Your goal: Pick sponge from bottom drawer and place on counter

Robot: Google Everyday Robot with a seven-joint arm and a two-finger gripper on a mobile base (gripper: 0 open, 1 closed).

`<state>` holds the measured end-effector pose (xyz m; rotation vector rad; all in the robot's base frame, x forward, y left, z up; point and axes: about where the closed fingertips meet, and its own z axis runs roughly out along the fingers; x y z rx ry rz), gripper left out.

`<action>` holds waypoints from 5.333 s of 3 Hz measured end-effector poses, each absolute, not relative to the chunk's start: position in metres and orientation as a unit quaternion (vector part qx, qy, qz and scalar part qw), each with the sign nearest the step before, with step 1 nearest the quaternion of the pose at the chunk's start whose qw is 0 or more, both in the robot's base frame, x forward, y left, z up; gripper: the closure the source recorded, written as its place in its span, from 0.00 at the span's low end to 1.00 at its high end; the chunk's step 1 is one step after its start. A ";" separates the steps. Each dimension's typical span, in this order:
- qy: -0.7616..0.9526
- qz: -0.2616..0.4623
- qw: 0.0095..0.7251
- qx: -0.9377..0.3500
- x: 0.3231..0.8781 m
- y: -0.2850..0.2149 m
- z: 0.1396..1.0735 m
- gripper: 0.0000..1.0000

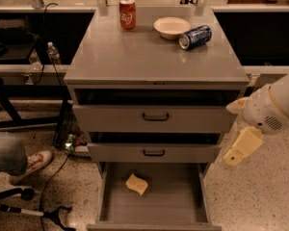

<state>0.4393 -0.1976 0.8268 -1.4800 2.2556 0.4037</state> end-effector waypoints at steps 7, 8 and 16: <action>0.829 0.229 0.293 -0.418 0.441 -0.167 0.612 0.00; 0.834 0.241 0.299 -0.397 0.445 -0.170 0.578 0.00; 0.822 0.263 0.387 -0.324 0.488 -0.061 0.303 0.00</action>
Offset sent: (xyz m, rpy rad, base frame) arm -0.0038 0.0145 -0.0510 0.1165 0.0254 -0.0470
